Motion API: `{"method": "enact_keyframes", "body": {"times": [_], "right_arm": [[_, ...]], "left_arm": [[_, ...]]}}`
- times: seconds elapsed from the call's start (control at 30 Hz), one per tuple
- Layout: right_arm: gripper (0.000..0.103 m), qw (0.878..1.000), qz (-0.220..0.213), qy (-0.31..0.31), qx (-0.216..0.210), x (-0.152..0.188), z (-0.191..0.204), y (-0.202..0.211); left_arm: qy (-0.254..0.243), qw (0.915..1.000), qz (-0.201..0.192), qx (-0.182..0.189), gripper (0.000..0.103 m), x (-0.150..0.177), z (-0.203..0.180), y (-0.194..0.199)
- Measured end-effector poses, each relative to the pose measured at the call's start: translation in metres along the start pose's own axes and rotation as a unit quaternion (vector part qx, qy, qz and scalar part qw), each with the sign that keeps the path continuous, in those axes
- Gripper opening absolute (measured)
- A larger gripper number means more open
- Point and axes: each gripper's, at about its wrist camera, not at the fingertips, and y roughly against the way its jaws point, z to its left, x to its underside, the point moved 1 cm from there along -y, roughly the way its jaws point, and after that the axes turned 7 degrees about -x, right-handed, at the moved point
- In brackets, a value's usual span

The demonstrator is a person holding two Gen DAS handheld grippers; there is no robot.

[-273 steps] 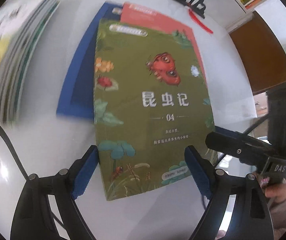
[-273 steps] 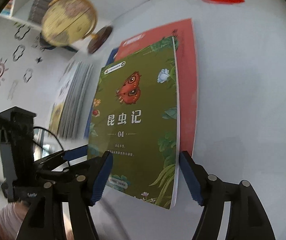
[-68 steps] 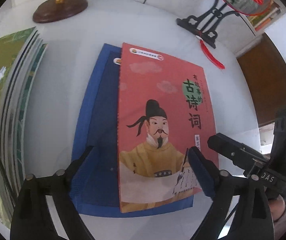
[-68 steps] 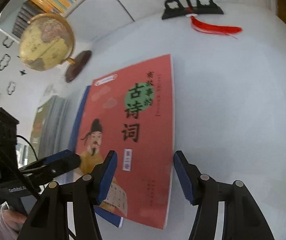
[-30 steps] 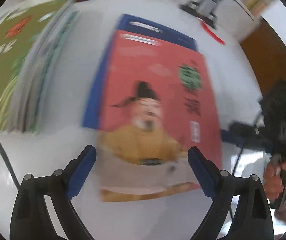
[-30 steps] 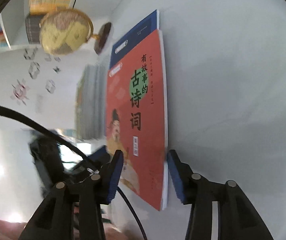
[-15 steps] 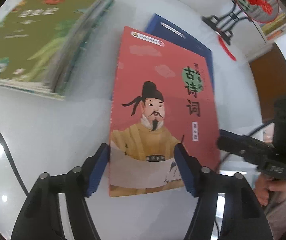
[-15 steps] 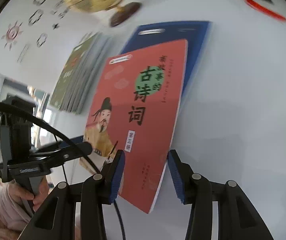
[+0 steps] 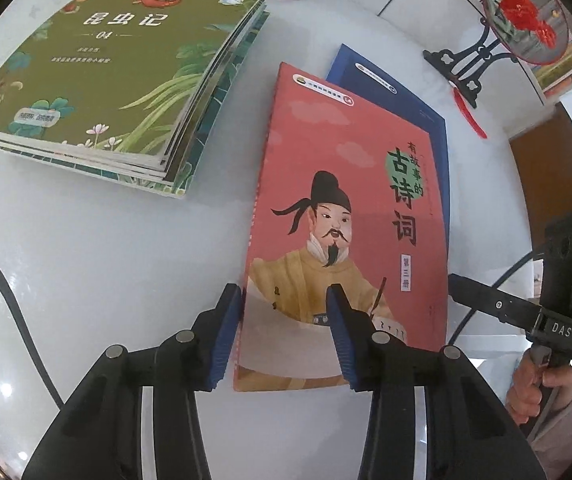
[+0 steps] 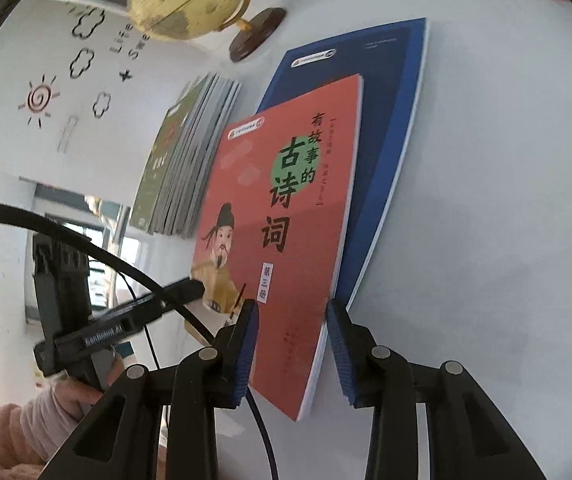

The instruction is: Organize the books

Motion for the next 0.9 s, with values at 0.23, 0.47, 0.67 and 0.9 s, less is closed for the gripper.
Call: {"method": "enact_keyframes", "body": {"times": [0.23,0.47,0.67,0.9], "right_arm": [[0.05,0.999,0.03,0.014,0.001,-0.006,0.008,-0.004],[0.052,0.997,0.073,-0.026,0.017,0.007,0.002,-0.005],[0.056,0.997,0.02,-0.07,-0.026,0.009,-0.011,0.001],[0.021,0.998,-0.039,-0.006,-0.042,0.012,0.009,0.02]], "left_arm": [[-0.005,1.0,0.003,0.003,0.034,-0.003,0.003,-0.001],[-0.004,0.9998,0.017,0.013,0.025,-0.003,0.01,-0.001],[-0.014,0.9987,0.035,0.035,0.033,-0.007,0.008,-0.003],[0.015,0.9966,0.03,0.075,0.033,-0.002,0.02,0.005]]}}
